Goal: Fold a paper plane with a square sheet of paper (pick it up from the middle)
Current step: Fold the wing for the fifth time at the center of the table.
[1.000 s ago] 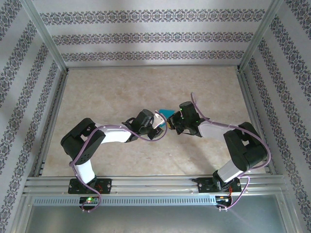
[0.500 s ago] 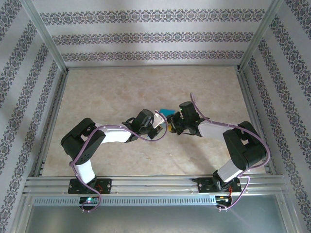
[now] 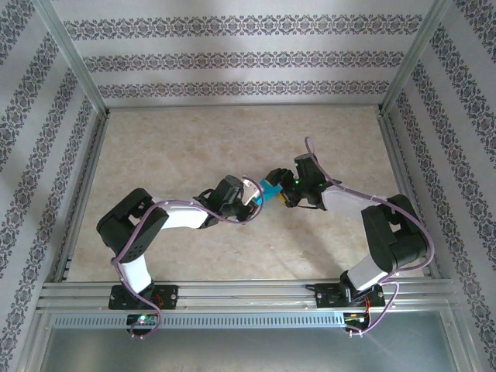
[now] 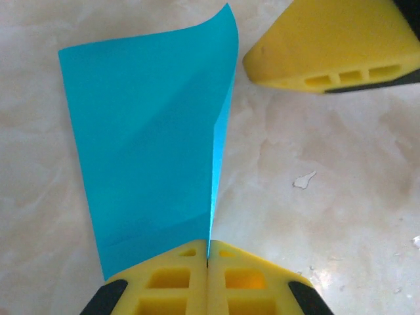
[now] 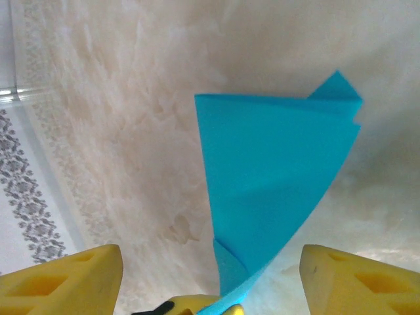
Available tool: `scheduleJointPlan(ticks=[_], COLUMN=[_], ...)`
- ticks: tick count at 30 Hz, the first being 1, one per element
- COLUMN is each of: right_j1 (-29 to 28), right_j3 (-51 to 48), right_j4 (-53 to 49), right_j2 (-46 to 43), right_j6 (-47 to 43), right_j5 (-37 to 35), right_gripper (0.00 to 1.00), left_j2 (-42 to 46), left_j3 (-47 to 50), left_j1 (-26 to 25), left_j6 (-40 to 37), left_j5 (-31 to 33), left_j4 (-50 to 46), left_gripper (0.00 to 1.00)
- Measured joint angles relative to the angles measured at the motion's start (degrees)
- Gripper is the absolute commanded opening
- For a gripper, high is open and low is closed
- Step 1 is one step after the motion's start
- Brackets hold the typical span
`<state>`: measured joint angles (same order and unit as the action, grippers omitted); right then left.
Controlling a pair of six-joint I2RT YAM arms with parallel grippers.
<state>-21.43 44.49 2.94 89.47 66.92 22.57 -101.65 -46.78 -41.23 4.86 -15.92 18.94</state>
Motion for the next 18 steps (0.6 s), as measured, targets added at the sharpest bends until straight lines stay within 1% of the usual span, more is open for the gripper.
scheduleJointPlan(ticks=[5,9,13,18], right_j1=[1.46,1.46,1.46,1.46], right_j3=[0.04,0.04,0.02,-0.04], right_j4=[-1.33,-2.45,-3.19,-3.50], right_j2=[-0.94,-1.86,-3.87,-4.35], right_j6=[-8.37,-12.07,-15.39,-20.06], right_j5=[0.09,-0.04,-0.66,-0.63], right_gripper=[0.71,0.71,0.71,0.69], left_j2=[0.02,0.00,-0.09,-1.25], left_j3=[2.54,4.31,4.02,1.75], left_j1=[1.92,3.06,3.58,4.28], left_j6=[8.11,13.55,18.53,23.58], left_j5=[-3.87,-6.32,-8.63,-11.23], left_j4=[4.59,8.11,9.90,9.70], left_gripper=[0.03,0.03,0.02,0.00])
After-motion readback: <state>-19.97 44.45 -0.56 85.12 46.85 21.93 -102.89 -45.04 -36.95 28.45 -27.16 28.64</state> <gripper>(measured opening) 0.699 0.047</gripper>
